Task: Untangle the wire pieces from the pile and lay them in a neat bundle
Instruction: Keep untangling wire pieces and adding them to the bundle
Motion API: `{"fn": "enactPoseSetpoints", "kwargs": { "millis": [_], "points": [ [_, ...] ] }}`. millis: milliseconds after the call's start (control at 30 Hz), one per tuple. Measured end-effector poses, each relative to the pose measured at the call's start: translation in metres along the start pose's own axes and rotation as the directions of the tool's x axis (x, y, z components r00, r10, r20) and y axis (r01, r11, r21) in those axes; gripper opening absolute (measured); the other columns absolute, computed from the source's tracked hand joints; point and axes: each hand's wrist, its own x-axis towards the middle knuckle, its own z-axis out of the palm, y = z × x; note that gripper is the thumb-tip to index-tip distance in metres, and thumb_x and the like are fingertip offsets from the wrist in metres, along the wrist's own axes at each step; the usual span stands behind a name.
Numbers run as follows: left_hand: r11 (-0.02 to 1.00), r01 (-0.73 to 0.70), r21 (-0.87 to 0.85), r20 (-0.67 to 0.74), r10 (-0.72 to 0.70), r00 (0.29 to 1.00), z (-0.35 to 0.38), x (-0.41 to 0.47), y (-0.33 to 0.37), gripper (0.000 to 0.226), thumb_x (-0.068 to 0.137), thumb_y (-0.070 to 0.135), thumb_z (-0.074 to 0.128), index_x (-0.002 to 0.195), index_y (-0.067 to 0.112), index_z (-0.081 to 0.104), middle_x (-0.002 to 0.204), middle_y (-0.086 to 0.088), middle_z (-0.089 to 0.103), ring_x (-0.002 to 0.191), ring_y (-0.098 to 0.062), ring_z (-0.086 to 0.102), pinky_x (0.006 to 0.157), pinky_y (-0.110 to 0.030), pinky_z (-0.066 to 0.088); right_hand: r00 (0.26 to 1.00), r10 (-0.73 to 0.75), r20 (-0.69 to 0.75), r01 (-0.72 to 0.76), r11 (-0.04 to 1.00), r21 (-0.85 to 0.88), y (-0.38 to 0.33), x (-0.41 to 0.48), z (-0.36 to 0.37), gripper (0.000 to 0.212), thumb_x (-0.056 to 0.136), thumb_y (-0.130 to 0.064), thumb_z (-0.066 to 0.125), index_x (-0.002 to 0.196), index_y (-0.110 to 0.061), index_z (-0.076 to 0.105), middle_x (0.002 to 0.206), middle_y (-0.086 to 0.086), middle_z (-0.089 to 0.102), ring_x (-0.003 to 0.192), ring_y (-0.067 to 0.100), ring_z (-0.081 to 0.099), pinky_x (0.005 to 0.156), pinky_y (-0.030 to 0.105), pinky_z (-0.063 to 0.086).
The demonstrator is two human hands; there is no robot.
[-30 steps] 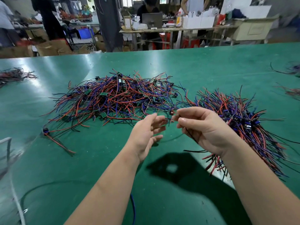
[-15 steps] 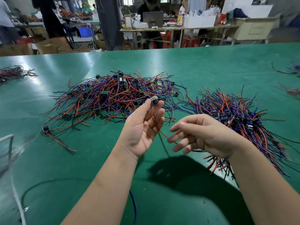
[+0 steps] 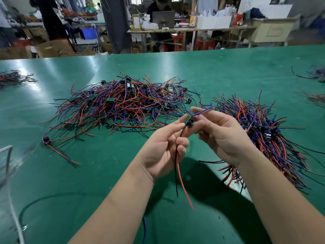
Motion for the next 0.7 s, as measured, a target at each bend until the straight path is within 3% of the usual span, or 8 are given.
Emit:
{"fn": "enactPoseSetpoints", "kwargs": {
  "millis": [167, 300, 367, 467, 567, 700],
  "points": [
    [0.993, 0.119, -0.015, 0.107, -0.117, 0.987, -0.001, -0.004, -0.002, 0.064, 0.076, 0.019, 0.053, 0.139, 0.014, 0.037, 0.105, 0.001, 0.072, 0.038, -0.002, 0.042, 0.036, -0.01, 0.042, 0.999, -0.043, 0.023, 0.042, 0.996, 0.077, -0.005, -0.001, -0.003, 0.028, 0.059, -0.03, 0.072, 0.086, -0.03, 0.078, 0.092, -0.007, 0.074, 0.075, 0.002, 0.064, 0.063, 0.015, 0.043],
    [0.988, 0.153, -0.011, 0.104, -0.151, 0.983, -0.001, -0.005, 0.0, 0.05, 0.074, 0.022, 0.057, 0.121, 0.006, 0.053, 0.102, -0.005, 0.073, 0.04, -0.001, 0.05, 0.037, -0.012, 0.046, 0.995, -0.085, 0.044, 0.08, 0.992, 0.095, -0.003, -0.001, -0.004, 0.017, 0.064, -0.026, 0.07, 0.078, -0.019, 0.077, 0.088, 0.0, 0.074, 0.077, 0.012, 0.062, 0.073, 0.023, 0.05],
    [0.985, 0.102, 0.138, 0.014, -0.105, 0.994, -0.001, -0.002, 0.0, 0.046, 0.073, 0.031, 0.056, 0.11, 0.004, 0.06, 0.092, -0.009, 0.074, 0.045, -0.007, 0.06, 0.04, -0.016, 0.049, 0.997, -0.071, 0.008, 0.07, 0.994, 0.086, -0.001, 0.001, -0.003, 0.011, 0.07, -0.021, 0.066, 0.073, -0.018, 0.076, 0.08, 0.001, 0.073, 0.071, 0.011, 0.062, 0.066, 0.021, 0.05],
    [0.894, 0.042, 0.445, -0.169, 0.038, 0.985, -0.003, 0.003, -0.005, 0.055, 0.073, 0.045, 0.064, 0.107, 0.003, 0.064, 0.087, -0.009, 0.073, 0.061, -0.016, 0.069, 0.05, -0.019, 0.052, 0.994, -0.064, -0.089, 0.061, 0.997, -0.042, 0.002, 0.003, -0.004, 0.009, 0.067, -0.022, 0.068, 0.069, -0.015, 0.073, 0.065, -0.001, 0.068, 0.055, 0.008, 0.055, 0.054, 0.017, 0.042],
    [0.848, -0.049, 0.528, -0.218, 0.191, 0.957, -0.007, 0.006, -0.01, 0.053, 0.066, 0.038, 0.075, 0.102, 0.0, 0.068, 0.079, -0.004, 0.072, 0.062, -0.013, 0.068, 0.054, -0.02, 0.053, 0.992, -0.072, -0.1, 0.052, 0.979, -0.195, 0.006, 0.004, -0.004, 0.012, 0.065, -0.022, 0.072, 0.071, -0.012, 0.069, 0.061, 0.0, 0.063, 0.053, 0.011, 0.049, 0.056, 0.021, 0.039],
    [0.826, -0.053, 0.562, -0.224, 0.213, 0.951, -0.01, 0.006, -0.012, 0.009, 0.074, 0.017, 0.073, 0.076, 0.008, 0.073, 0.067, -0.003, 0.07, 0.057, -0.011, 0.067, 0.053, -0.019, 0.053, 0.99, -0.031, -0.139, -0.002, 0.973, -0.231, 0.01, 0.006, -0.005, 0.005, 0.078, -0.008, 0.071, 0.073, -0.008, 0.069, 0.057, -0.001, 0.061, 0.05, 0.008, 0.05, 0.049, 0.018, 0.038]
  ]
}}
